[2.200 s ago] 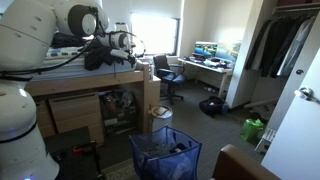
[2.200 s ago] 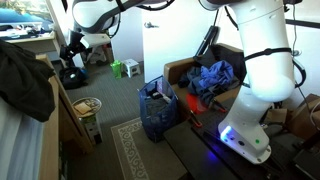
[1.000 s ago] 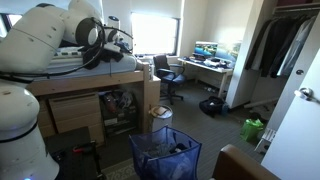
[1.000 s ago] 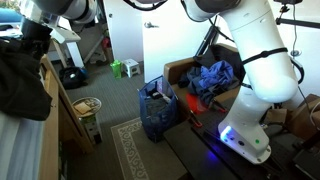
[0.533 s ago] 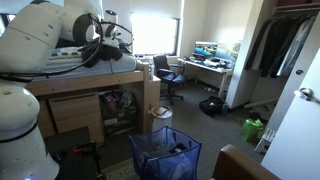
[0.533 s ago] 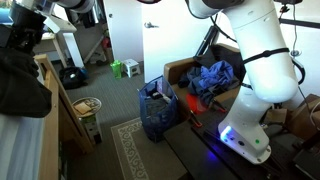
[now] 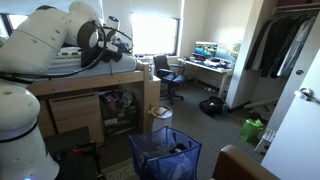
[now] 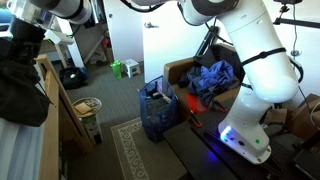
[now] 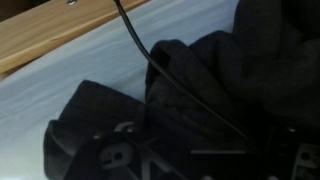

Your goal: Put the brown clothing on the bed in the laundry hamper

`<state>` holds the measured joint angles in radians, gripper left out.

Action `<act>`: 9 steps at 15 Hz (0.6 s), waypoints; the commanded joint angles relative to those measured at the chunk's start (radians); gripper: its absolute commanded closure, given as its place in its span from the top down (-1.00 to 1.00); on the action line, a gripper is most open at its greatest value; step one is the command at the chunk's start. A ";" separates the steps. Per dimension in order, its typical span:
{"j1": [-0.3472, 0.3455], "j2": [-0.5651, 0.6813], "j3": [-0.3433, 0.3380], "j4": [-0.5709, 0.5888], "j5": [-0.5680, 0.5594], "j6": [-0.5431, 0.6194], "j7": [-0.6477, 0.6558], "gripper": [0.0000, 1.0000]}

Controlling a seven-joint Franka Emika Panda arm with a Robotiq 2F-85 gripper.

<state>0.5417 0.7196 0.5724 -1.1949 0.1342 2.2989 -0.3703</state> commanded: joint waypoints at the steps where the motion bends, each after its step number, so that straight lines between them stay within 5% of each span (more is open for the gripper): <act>1: 0.024 0.121 0.011 0.146 0.046 -0.111 -0.058 1.00; 3: 0.037 0.159 0.002 0.203 0.048 -0.160 -0.071 0.45; 9: 0.050 0.192 0.000 0.288 0.018 -0.210 -0.050 -0.41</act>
<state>0.5683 0.8771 0.5746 -0.9653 0.1637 2.0973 -0.4134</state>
